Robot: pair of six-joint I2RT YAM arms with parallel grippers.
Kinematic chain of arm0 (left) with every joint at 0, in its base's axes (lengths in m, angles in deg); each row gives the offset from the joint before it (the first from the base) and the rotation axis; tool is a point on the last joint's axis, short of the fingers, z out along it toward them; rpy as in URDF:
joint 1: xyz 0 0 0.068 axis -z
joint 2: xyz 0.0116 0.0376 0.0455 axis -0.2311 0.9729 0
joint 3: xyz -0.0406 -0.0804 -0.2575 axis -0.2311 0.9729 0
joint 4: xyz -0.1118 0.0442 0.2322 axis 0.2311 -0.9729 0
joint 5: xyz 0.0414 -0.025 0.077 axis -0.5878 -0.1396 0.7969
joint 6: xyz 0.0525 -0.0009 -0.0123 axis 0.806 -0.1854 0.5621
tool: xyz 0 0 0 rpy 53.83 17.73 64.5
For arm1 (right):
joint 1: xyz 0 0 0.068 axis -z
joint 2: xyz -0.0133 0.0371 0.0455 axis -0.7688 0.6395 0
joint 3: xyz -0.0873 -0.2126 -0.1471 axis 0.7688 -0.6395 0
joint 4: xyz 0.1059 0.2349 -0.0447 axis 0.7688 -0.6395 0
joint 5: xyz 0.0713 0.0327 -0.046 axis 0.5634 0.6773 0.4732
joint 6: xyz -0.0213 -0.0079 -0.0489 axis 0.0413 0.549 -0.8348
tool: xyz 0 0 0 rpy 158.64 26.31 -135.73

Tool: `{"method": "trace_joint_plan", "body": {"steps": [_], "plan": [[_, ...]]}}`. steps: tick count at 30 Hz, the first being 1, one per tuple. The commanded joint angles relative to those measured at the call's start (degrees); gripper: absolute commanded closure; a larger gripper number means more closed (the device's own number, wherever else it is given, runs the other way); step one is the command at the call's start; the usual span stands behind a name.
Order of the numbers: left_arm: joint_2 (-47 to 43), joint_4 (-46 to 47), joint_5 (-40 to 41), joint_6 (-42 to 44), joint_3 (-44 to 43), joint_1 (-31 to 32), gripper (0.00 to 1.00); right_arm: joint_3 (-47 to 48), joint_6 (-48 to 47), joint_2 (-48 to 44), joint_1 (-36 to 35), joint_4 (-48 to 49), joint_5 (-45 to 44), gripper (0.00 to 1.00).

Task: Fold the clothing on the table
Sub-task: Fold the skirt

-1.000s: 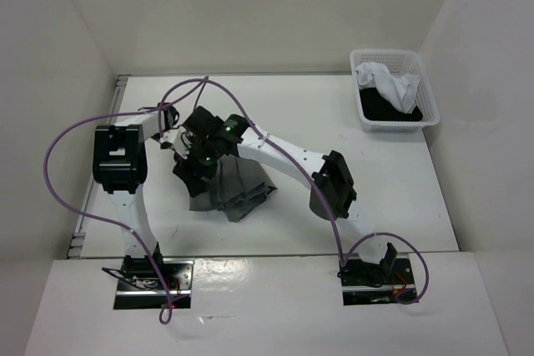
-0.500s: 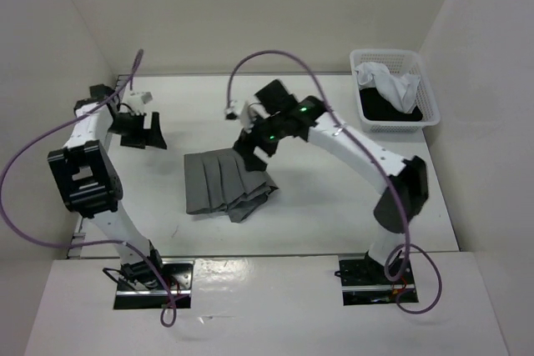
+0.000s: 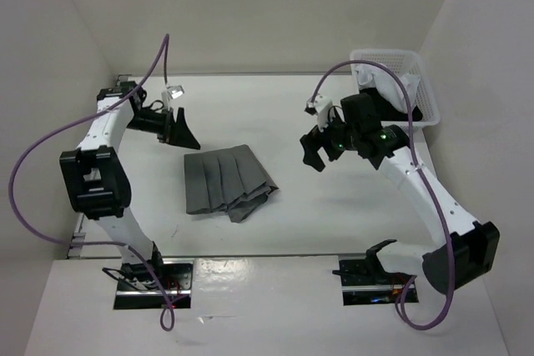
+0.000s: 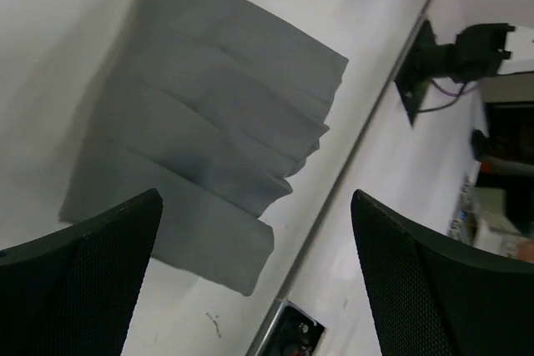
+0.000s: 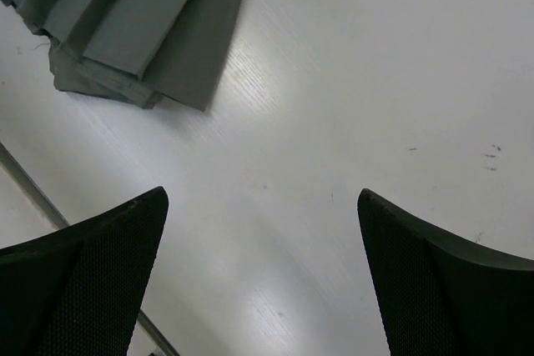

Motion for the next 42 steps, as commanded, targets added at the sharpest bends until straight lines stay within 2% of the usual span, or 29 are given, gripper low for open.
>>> {"method": "trace_joint_plan", "body": {"steps": [1, 8, 16, 18, 20, 24, 28, 30, 32, 33, 34, 37, 38, 40, 41, 42], "plan": [[6.0, -8.2, -8.8, 8.9, 0.4, 0.5, 0.0, -2.7, 1.2, -4.6, 2.8, 6.1, 2.2, 0.02], [17.6, -8.2, -7.5, 13.7, 1.7, 5.4, 0.0, -6.3, 1.8, -5.9, 5.0, 8.0, 4.2, 0.02], [29.9, -8.2, -6.3, 17.9, 1.7, 9.4, 0.0, -6.3, 1.3, -3.7, 5.0, 8.5, 4.8, 0.02], [30.5, -8.2, -6.3, 17.9, 1.7, 9.9, 0.0, -6.3, 1.2, -3.7, 5.0, 8.5, 4.8, 0.02], [27.6, -8.2, -5.8, 15.8, -0.2, 9.9, 0.0, -6.9, 1.2, -3.7, 5.0, 8.5, 4.8, 0.02], [13.8, -8.2, -4.7, 8.9, -6.0, 11.0, 0.0, -6.9, 1.2, -4.8, 5.0, 8.5, 5.3, 0.02], [3.9, -8.2, -2.2, 2.7, -11.8, 12.2, 0.0, -6.9, 1.2, -5.4, 5.0, 8.5, 5.9, 0.02], [-0.2, -8.2, -0.6, 0.0, -12.3, 12.2, 0.0, -6.9, 0.7, -6.0, 5.0, 7.8, 9.0, 0.02], [-2.8, -8.2, 0.0, -1.2, -13.0, 9.1, 0.0, -4.2, -0.9, -4.5, 5.0, 5.1, 15.5, 0.02], [-5.9, -5.3, 1.0, -4.8, -13.0, 7.8, 0.0, -1.1, -2.4, -1.4, 3.0, 2.0, 16.9, 0.02], [-9.6, -3.3, 4.8, -7.4, -11.9, 4.8, 0.0, 0.7, -3.3, 0.8, 1.5, 0.2, 18.3, 0.02], [-18.3, 6.7, 15.0, -15.6, -6.7, 1.7, 0.0, 7.7, -6.3, 10.8, -3.9, -5.7, 19.9, 0.02], [-20.4, 9.2, 22.3, -17.2, -1.0, 1.7, 0.0, 9.3, -7.2, 13.5, -4.8, -7.1, 22.9, 0.02], [-24.2, 14.8, 28.4, -20.1, 4.6, 1.2, 0.0, 14.0, -10.8, 21.7, -6.0, -10.2, 28.4, 0.02], [-27.1, 16.2, 30.6, -20.7, 7.1, 1.1, 0.0, 16.0, -13.0, 24.8, -6.0, -15.4, 32.0, 0.02], [-28.5, 18.2, 33.5, -20.7, 11.5, 1.1, 0.0, 20.6, -19.2, 31.4, -6.0, -19.1, 38.7, 0.02]]}}
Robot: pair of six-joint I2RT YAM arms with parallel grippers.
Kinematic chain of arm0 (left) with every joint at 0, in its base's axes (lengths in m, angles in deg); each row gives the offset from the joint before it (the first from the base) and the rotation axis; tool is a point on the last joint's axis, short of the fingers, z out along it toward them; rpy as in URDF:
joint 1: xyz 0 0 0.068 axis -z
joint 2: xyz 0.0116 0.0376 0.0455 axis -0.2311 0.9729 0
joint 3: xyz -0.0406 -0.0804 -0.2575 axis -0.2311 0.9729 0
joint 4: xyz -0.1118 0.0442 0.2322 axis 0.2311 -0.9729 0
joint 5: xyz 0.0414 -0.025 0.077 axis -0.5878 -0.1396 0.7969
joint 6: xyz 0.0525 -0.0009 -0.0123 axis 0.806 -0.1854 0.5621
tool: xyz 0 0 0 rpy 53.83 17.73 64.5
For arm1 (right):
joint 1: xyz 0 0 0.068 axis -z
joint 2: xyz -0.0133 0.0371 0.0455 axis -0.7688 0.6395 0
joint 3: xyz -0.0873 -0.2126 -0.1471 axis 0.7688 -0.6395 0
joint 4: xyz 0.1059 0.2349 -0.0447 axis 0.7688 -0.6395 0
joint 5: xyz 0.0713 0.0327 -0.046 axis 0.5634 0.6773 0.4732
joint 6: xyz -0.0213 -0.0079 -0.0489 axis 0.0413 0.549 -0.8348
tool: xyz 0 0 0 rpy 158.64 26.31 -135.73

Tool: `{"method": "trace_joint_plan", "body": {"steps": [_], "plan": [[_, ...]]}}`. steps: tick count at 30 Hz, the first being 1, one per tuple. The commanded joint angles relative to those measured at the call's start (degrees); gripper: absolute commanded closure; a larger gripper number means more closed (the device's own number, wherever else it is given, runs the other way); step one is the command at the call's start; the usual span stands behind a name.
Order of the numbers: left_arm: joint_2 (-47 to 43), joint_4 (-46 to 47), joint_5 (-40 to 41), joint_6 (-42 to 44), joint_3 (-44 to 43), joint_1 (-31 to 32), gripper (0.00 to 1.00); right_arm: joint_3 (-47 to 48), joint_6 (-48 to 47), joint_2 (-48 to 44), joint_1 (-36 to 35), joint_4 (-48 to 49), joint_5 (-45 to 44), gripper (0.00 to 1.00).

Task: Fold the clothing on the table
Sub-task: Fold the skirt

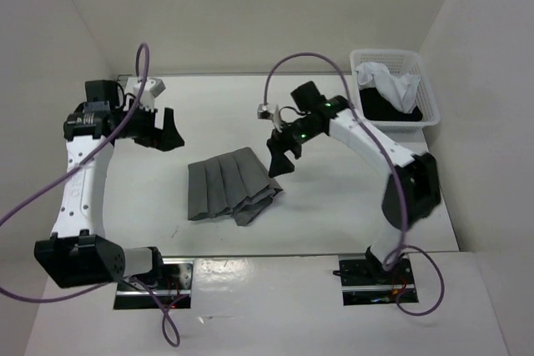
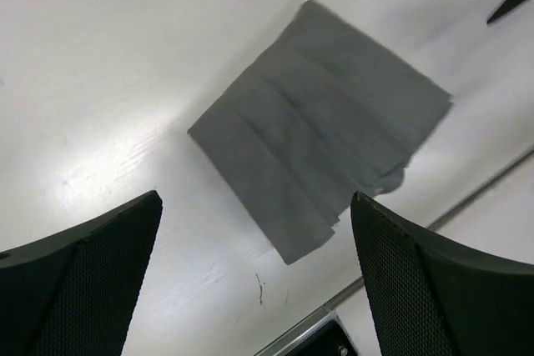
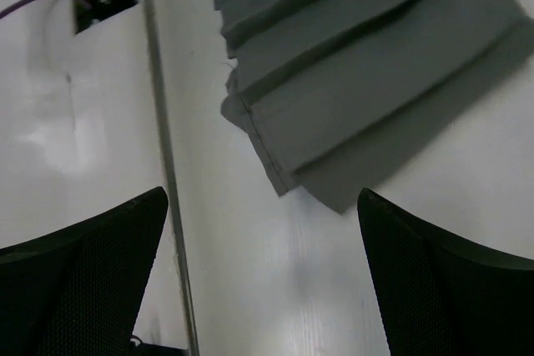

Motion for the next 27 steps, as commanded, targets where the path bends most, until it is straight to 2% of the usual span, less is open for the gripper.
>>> {"method": "trace_joint_plan", "body": {"steps": [1, 2, 3, 7, 14, 22, 25, 27], "plan": [[-5.4, 9.7, 14.0, -6.8, 9.2, 0.4, 0.0, 9.4, -14.8, 12.8, -0.4, -17.3, 17.1, 0.02], [-6.4, 10.6, 15.1, -7.3, 10.8, 0.4, 0.0, 12.0, -19.2, 16.2, -0.4, -26.9, 19.3, 0.02], [-7.3, 12.1, 16.8, -7.3, 12.3, 0.4, 0.0, 14.5, -20.0, 21.0, -0.4, -27.0, 21.6, 0.02], [-11.2, 14.8, 16.8, -8.0, 18.8, -0.3, 0.0, 16.8, -20.9, 25.3, -3.8, -27.0, 21.6, 0.02], [-11.7, 16.7, 14.8, -6.7, 22.4, -1.8, 0.0, 22.5, -19.7, 20.9, -9.8, -27.0, 23.0, 0.02], [-9.3, 16.7, 13.0, -5.5, 23.8, -2.4, 0.0, 22.5, -15.2, 16.0, -9.8, -22.8, 23.6, 0.02], [-8.7, 16.7, 13.0, -4.9, 23.8, -2.4, 0.0, 19.3, -16.8, 17.6, -11.1, -22.2, 24.2, 0.02], [-8.7, 16.7, 13.0, -4.9, 23.8, -2.4, 0.0, 18.8, -19.9, 21.7, -12.4, -25.9, 24.7, 0.02]]}}
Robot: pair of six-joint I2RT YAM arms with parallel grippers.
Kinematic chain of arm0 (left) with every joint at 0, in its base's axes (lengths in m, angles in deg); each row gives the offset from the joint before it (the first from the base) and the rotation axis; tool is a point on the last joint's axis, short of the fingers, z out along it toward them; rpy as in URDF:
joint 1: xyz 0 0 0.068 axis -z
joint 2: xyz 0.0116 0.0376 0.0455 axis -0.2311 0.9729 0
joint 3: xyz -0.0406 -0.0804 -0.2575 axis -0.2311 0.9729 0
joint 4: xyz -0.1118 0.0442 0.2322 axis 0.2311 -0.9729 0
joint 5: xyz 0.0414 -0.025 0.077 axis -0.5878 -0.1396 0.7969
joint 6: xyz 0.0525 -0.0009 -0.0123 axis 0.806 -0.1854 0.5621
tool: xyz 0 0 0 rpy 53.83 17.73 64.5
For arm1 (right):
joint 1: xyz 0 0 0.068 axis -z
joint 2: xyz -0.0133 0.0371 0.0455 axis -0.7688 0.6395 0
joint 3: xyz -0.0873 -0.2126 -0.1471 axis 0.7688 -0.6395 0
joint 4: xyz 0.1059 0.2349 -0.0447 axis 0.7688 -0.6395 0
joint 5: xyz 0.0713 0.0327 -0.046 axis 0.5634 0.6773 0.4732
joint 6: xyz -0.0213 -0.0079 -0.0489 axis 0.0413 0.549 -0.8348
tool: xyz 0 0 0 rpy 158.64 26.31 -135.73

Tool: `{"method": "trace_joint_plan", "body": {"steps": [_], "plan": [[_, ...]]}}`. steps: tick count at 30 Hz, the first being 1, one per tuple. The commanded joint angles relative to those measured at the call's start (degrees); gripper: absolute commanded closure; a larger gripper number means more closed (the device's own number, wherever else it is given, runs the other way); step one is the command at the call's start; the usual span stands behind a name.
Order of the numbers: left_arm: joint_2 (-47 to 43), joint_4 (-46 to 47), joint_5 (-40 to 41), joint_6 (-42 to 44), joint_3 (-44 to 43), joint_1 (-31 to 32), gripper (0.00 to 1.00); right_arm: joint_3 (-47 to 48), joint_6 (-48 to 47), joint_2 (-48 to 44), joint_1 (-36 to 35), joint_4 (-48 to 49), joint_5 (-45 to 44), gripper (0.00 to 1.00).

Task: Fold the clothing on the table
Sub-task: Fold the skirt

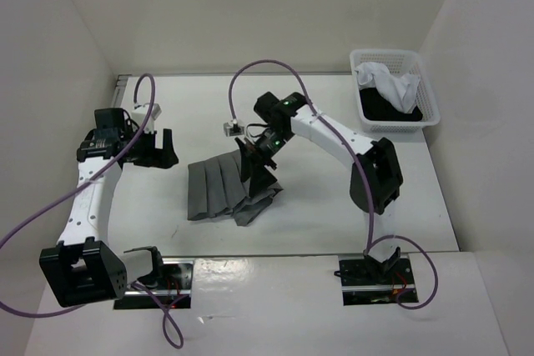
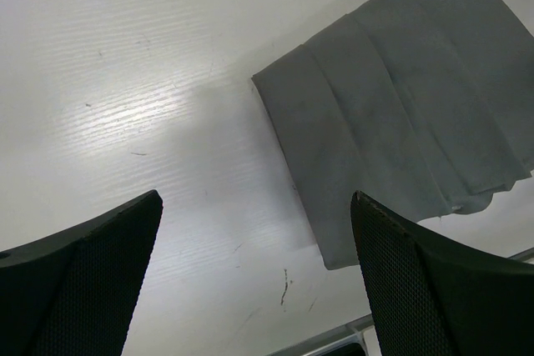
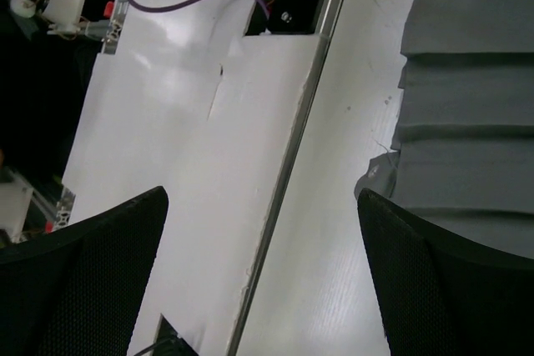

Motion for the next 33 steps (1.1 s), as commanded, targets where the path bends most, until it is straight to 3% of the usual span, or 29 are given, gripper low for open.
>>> {"method": "trace_joint_plan", "body": {"steps": [1, 11, 19, 23, 27, 33], "plan": [[0.1, 1.6, -2.1, 1.1, 0.2, -0.3, 0.0, -1.6, -5.2, 5.1, -1.8, -3.4, 2.4, 0.02], [1.2, 1.6, -1.6, 1.1, 0.2, -0.3, 0.0, -3.4, -9.8, 18.7, -2.4, -3.4, 3.2, 0.03], [3.0, 1.6, -1.6, 1.1, 0.2, -0.3, 0.0, -8.1, -14.8, 28.1, 4.7, -3.4, 1.4, 0.04], [3.0, 1.1, -1.6, 1.1, 0.2, -0.3, 0.0, -7.5, -15.4, 29.3, 4.7, -3.4, 1.4, 0.04], [2.3, 1.1, -2.1, 1.1, 0.2, -0.3, 0.0, -5.7, -12.5, 21.8, 4.7, -3.4, 1.9, 0.04], [-2.5, 1.1, -2.1, 1.7, 0.2, -0.3, 0.0, 3.9, -1.4, 1.1, 5.9, -3.4, 0.0, 0.02]]}}
